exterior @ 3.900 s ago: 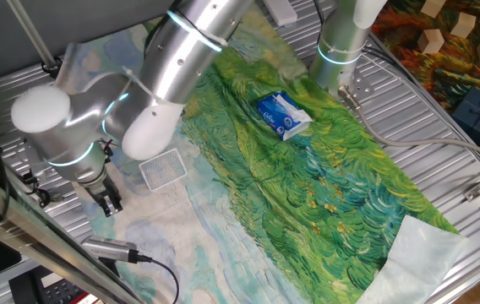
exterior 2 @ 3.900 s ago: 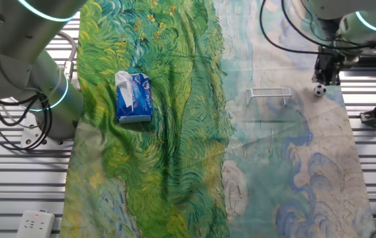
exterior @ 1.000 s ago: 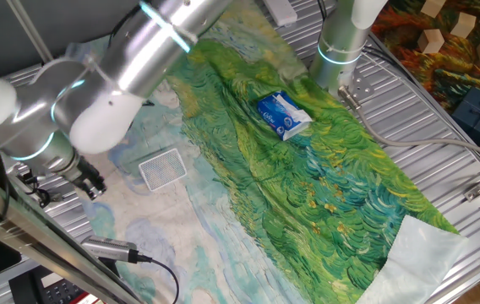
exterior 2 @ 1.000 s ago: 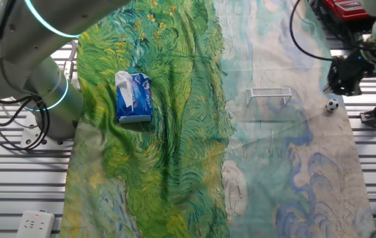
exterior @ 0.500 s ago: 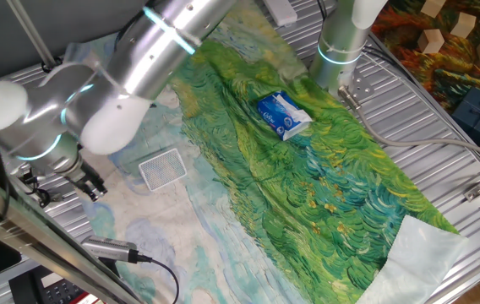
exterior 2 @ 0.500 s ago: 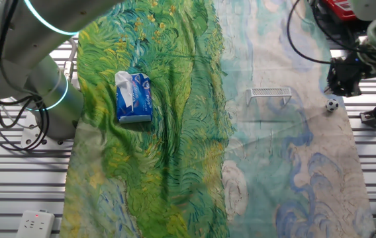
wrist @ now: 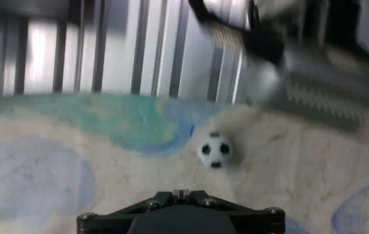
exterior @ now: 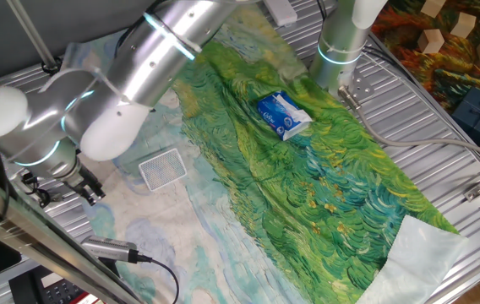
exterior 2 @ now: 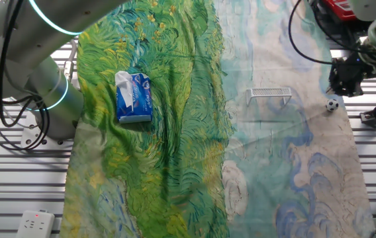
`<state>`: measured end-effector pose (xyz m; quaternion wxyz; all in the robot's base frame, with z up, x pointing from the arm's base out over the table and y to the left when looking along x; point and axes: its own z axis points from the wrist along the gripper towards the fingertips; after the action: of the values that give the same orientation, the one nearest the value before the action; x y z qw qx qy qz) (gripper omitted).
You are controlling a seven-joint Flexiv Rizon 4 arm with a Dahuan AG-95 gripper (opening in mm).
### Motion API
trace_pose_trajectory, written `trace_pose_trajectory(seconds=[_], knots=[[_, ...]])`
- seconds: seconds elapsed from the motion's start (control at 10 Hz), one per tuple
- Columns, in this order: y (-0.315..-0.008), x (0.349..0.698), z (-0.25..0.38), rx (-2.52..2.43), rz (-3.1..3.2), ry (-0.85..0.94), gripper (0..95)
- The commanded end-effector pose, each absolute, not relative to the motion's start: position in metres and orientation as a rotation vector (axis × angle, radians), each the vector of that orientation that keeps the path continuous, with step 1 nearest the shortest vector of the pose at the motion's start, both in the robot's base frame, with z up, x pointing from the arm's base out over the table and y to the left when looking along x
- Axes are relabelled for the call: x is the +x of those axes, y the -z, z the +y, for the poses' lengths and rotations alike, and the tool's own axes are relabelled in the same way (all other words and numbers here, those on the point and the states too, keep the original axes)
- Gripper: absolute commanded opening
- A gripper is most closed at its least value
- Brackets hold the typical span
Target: Push the soccer ball into the goal
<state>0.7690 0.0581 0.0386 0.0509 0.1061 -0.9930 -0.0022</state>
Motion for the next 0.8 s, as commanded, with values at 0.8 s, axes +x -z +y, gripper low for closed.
trace_pose_trajectory(seconds=[0.8], knots=[[-0.029,0.725,0.015,0.531,-3.013,-0.198,0.0]])
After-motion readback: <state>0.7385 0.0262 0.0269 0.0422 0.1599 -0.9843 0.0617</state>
